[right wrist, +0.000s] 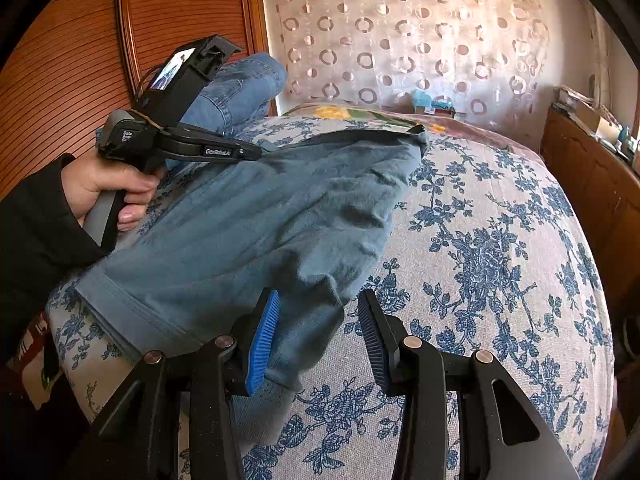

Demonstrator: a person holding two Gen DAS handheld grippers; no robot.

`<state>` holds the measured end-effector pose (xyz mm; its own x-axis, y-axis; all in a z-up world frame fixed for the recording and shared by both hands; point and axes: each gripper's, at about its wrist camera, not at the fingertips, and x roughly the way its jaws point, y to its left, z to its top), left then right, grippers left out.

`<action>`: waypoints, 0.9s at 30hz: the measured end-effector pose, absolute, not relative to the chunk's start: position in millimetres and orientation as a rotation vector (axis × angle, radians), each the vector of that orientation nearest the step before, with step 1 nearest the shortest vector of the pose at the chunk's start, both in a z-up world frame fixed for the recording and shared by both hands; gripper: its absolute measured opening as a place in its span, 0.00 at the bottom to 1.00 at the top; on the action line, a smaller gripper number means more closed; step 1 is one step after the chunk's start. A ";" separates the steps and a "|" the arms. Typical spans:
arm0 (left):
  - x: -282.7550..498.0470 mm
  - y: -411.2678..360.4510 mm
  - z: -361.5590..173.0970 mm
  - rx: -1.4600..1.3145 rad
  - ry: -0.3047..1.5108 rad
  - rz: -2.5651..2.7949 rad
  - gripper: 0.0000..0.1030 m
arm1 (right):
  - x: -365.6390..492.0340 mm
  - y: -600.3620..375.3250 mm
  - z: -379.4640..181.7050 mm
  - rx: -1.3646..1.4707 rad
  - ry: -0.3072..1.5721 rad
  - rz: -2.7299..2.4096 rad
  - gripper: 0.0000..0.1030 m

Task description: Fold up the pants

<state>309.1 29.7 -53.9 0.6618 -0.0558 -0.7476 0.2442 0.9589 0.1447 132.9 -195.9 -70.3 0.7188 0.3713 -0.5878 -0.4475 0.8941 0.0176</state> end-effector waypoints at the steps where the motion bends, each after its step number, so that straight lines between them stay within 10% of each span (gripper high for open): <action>1: 305.6 30.6 -49.6 0.249 0.818 -0.167 0.04 | 132.8 -196.0 -70.1 -0.128 0.619 0.454 0.42; 13: 292.1 56.0 -17.0 0.208 0.786 -0.174 0.05 | 133.2 -195.6 -71.2 -0.128 0.625 0.452 0.42; 27: 234.7 43.7 -17.7 0.111 0.766 -0.323 0.71 | 136.5 -196.0 -71.7 -0.113 0.631 0.448 0.42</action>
<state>234.7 43.7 -17.7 0.6742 -0.2463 -0.6963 0.3267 0.9449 -0.0179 136.5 -196.0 -71.7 0.7154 0.3698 -0.5929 -0.4374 0.8987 0.0328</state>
